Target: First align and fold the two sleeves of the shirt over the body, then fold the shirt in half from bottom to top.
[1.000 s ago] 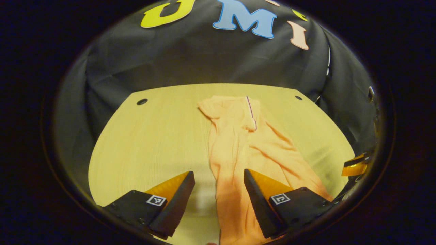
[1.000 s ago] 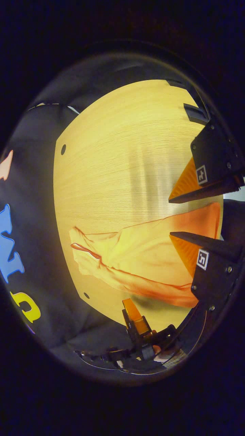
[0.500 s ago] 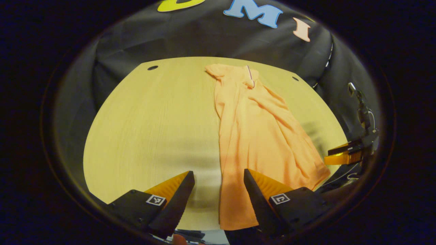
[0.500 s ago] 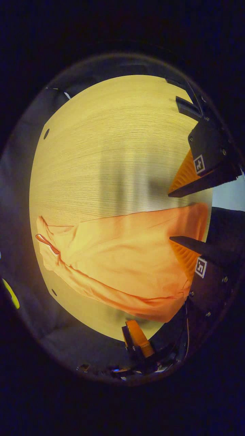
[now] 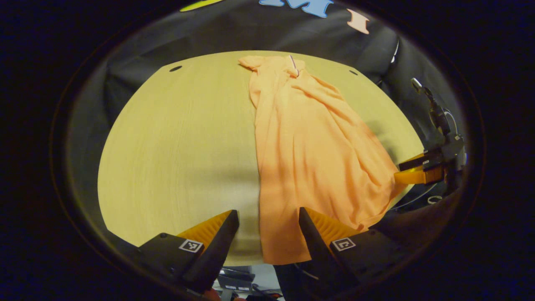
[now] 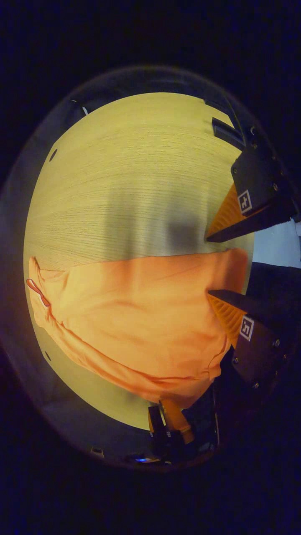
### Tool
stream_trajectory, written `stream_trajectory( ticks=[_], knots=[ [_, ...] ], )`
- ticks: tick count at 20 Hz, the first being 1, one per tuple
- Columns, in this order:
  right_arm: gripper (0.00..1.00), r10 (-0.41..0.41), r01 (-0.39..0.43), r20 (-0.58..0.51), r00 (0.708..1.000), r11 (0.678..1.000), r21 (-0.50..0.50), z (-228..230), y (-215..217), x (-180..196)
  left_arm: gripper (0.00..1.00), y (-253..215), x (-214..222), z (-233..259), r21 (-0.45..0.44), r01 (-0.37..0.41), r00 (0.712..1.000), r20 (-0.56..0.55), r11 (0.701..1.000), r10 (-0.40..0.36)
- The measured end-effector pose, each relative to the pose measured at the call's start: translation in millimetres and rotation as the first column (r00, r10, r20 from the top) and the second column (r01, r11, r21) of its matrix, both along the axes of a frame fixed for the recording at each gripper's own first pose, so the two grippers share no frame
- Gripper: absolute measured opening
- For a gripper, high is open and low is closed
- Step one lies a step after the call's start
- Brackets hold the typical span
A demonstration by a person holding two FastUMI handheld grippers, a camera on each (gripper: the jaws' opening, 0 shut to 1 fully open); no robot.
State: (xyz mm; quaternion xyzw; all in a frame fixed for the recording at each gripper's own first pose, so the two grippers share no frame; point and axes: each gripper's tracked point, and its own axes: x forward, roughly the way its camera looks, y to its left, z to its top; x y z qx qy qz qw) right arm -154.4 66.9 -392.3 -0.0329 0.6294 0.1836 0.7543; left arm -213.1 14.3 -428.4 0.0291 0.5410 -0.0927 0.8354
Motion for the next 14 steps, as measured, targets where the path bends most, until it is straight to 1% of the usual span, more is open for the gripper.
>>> stream_trajectory(
  ticks=[2, 4, 5, 7, 9, 12, 14],
  knots=[
    [0.74, 0.008, -0.008, -0.008, 1.000, 1.000, -0.016, -2.3, 0.0, 0.0, 0.96, 2.7, 0.6, -7.1, 0.062, 0.013, 1.000, -0.006, 0.998, -0.013],
    [0.73, 0.014, -0.014, -0.008, 1.000, 0.999, -0.029, -2.7, -0.5, -0.6, 0.96, 2.1, 0.7, -9.3, 0.103, 0.045, 0.999, -0.011, 0.994, -0.044],
    [0.73, 0.018, -0.018, -0.009, 1.000, 0.999, -0.040, -2.7, 0.0, 0.2, 0.92, -1.2, 3.0, -10.3, 0.108, 0.045, 0.999, -0.012, 0.993, -0.044],
    [0.73, 0.041, -0.042, -0.016, 0.999, 0.996, -0.077, -4.8, -0.2, -0.8, 0.96, -2.5, 4.2, -11.8, 0.108, 0.013, 1.000, -0.022, 0.994, -0.011],
    [0.73, 0.074, -0.077, -0.026, 0.997, 0.991, -0.110, -4.7, 0.0, -0.5, 0.96, -3.4, 3.1, -11.5, 0.111, 0.014, 0.999, -0.030, 0.994, -0.011],
    [0.74, 0.051, -0.059, -0.069, 0.996, 0.991, -0.118, -4.7, -1.0, -0.9, 0.96, -3.6, 3.4, -11.6, 0.111, 0.016, 0.999, -0.038, 0.994, -0.012],
    [0.74, 0.058, -0.068, -0.080, 0.995, 0.990, -0.127, -4.3, -1.3, -1.0, 0.96, -3.9, 3.8, -10.1, 0.111, 0.019, 0.999, -0.050, 0.994, -0.014]
  ],
)
